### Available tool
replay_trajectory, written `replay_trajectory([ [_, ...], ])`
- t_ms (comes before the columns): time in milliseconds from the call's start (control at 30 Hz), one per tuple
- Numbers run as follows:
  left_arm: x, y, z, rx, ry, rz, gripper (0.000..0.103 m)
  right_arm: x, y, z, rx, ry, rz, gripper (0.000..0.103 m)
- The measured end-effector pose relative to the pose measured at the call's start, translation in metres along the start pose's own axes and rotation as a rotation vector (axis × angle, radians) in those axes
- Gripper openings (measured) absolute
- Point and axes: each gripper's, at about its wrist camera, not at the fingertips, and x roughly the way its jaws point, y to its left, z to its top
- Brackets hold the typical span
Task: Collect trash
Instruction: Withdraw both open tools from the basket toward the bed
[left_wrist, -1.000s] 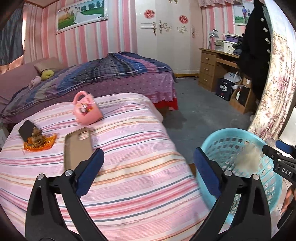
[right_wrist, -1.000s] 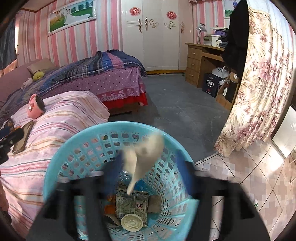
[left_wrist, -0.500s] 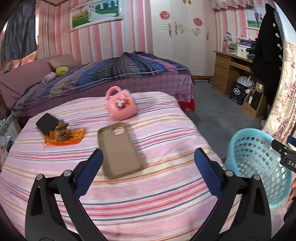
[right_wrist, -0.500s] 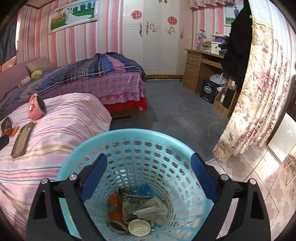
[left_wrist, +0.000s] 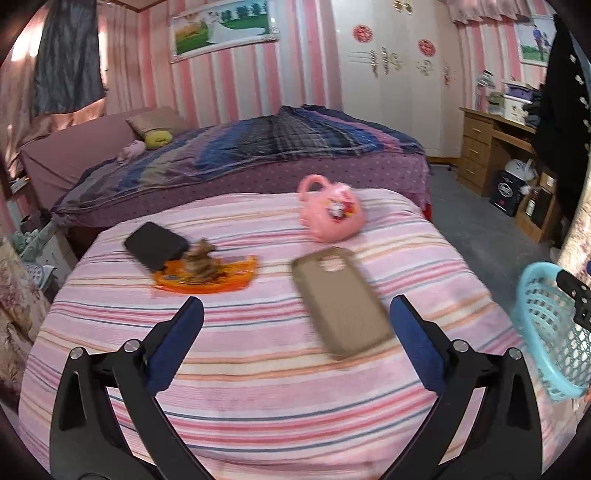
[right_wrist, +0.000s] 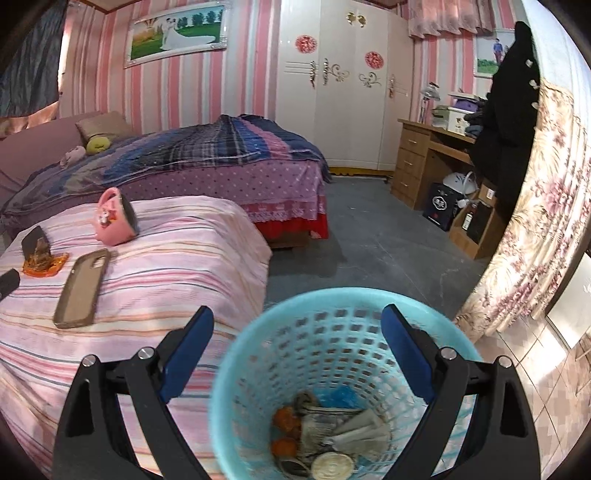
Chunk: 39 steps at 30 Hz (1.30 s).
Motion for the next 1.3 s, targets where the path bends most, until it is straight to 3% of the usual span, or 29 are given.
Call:
replay_trajectory([
  [267, 0.009, 0.055, -0.008, -0.047, 0.024, 0.056, 0.097, 0.000, 0.048, 0.003, -0.048, -0.019, 0.035, 0.090],
  [500, 0.016, 0.092, -0.020, -0.100, 0.062, 0.062, 0.097, 0.006, 0.079, -0.001, -0.088, -0.005, 0.061, 0.090],
  [1100, 0.042, 0.180, -0.024, -0.259, 0.125, 0.114, 0.097, 0.027, 0.134, -0.006, -0.145, 0.045, 0.105, 0.090],
  [1300, 0.048, 0.197, -0.018, -0.240, 0.109, 0.158, 0.097, 0.031, 0.180, 0.008, -0.184, 0.049, 0.203, 0.090],
])
